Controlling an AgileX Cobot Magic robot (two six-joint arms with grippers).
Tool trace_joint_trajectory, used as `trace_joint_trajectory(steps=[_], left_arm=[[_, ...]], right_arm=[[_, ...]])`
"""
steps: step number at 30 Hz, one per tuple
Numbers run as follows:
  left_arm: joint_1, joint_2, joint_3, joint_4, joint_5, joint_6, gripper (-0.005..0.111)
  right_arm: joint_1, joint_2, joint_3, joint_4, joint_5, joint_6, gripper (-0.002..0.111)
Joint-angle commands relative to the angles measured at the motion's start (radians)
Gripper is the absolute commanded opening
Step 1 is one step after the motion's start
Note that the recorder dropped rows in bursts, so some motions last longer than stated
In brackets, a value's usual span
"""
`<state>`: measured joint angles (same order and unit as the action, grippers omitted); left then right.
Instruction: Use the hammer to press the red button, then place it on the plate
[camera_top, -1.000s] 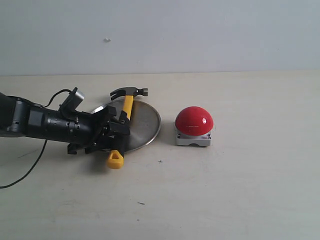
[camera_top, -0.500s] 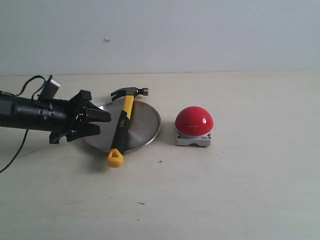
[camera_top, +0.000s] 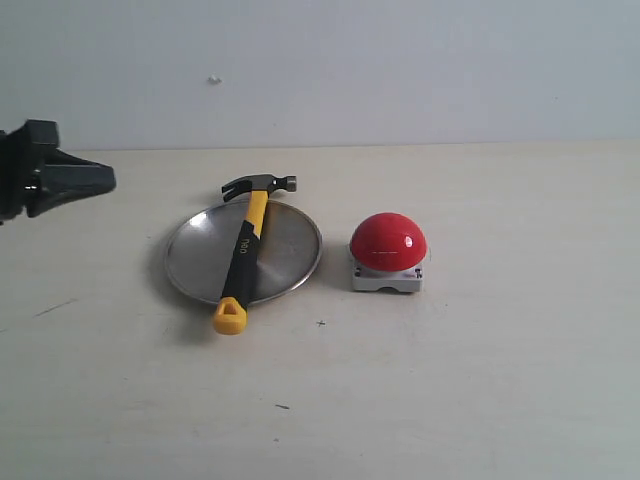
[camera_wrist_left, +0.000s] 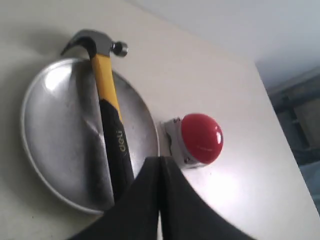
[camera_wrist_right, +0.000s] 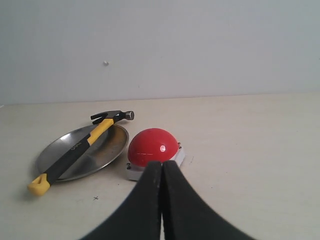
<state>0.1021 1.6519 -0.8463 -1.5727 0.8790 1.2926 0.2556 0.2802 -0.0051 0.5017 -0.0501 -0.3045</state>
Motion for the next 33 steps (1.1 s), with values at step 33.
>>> trace_joint_trajectory(steps=[33], left_arm=[[0.062,-1.618,0.706,0.156,-0.601,-0.169,0.0]], right_arm=[[0.001,-0.005,0.005,-0.005,0.059,-0.005,0.0]])
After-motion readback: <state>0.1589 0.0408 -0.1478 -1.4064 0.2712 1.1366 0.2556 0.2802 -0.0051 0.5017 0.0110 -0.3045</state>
